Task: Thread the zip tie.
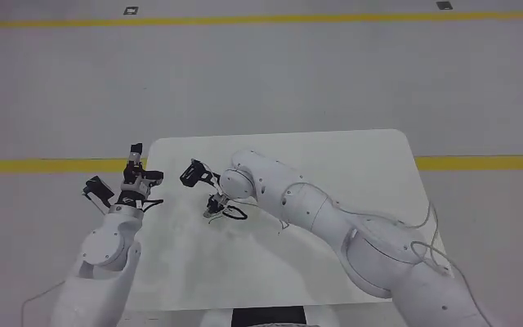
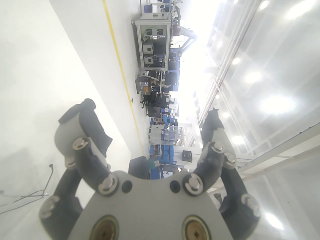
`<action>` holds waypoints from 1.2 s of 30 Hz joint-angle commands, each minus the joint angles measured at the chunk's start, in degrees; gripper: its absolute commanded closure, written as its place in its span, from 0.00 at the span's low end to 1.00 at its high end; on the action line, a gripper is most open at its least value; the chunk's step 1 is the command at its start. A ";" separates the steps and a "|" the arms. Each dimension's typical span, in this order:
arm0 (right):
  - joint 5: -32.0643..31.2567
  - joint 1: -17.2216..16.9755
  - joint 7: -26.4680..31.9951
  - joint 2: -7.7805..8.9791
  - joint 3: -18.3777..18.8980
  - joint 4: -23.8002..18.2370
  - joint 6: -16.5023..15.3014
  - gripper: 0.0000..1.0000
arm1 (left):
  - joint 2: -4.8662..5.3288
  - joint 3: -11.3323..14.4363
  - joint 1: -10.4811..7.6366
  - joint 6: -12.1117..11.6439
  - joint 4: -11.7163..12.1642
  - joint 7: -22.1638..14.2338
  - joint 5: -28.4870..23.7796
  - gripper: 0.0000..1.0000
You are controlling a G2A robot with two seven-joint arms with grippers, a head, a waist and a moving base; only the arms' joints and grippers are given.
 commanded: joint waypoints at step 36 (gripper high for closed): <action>-1.23 -1.60 2.34 -5.48 0.36 3.81 4.91 0.00 | 0.00 0.00 0.00 0.00 0.00 0.00 0.00 0.00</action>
